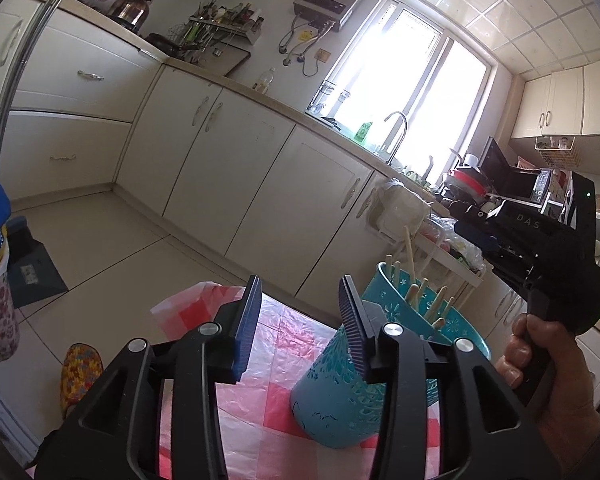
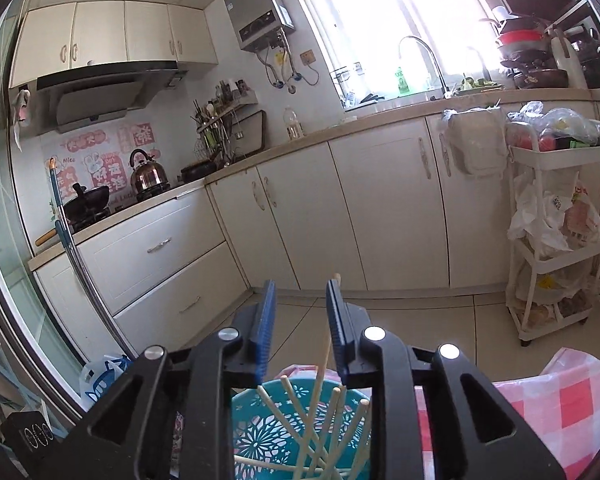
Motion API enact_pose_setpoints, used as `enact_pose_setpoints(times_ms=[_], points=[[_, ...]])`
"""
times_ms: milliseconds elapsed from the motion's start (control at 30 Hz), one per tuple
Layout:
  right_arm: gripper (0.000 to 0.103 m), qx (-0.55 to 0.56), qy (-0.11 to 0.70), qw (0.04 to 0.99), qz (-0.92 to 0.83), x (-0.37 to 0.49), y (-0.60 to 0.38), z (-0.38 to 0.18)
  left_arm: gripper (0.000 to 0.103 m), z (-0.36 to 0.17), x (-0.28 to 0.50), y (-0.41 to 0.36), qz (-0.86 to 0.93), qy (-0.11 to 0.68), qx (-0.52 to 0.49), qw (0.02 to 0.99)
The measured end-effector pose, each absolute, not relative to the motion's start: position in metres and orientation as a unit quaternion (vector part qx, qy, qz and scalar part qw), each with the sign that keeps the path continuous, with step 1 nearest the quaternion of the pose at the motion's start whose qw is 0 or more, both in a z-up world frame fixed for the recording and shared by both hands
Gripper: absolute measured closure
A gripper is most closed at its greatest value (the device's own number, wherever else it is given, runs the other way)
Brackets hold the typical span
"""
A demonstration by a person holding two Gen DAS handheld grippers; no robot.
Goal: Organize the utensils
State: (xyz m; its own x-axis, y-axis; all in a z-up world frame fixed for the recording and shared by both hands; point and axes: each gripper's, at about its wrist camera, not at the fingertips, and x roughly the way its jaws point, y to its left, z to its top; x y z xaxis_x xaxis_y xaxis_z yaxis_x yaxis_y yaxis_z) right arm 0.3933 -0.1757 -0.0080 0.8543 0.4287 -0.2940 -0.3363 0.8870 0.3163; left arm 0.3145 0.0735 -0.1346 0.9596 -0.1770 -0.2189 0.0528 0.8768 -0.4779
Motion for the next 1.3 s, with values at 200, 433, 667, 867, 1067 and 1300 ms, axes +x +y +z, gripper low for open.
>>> enact_pose_setpoints(times_ms=[200,433,667,867,1067,1300], points=[[0.067,0.135,0.193,0.952,0.197,0.358,-0.187,-0.013,0.053,-0.131,0.313,0.058,-0.049,0.165,-0.199,0.965],[0.055,0.131,0.234,0.945,0.188,0.292,-0.199,-0.036,0.037,-0.125,0.283,0.051,-0.037,0.213,-0.159,0.963],[0.037,0.165,0.287,0.929,0.167,0.215,-0.213,-0.055,0.015,-0.096,0.234,0.036,-0.02,0.25,-0.104,0.962],[0.011,0.15,0.327,0.928,0.099,0.147,-0.215,-0.048,0.008,-0.058,0.177,0.02,-0.013,0.267,-0.049,0.962],[0.007,0.098,0.294,0.949,0.056,0.074,-0.209,-0.01,0.008,-0.024,0.113,0.013,-0.012,0.294,-0.02,0.955],[0.007,0.117,0.319,0.938,0.059,0.007,-0.207,0.019,0.008,0.015,0.039,0.017,-0.011,0.312,-0.029,0.95]])
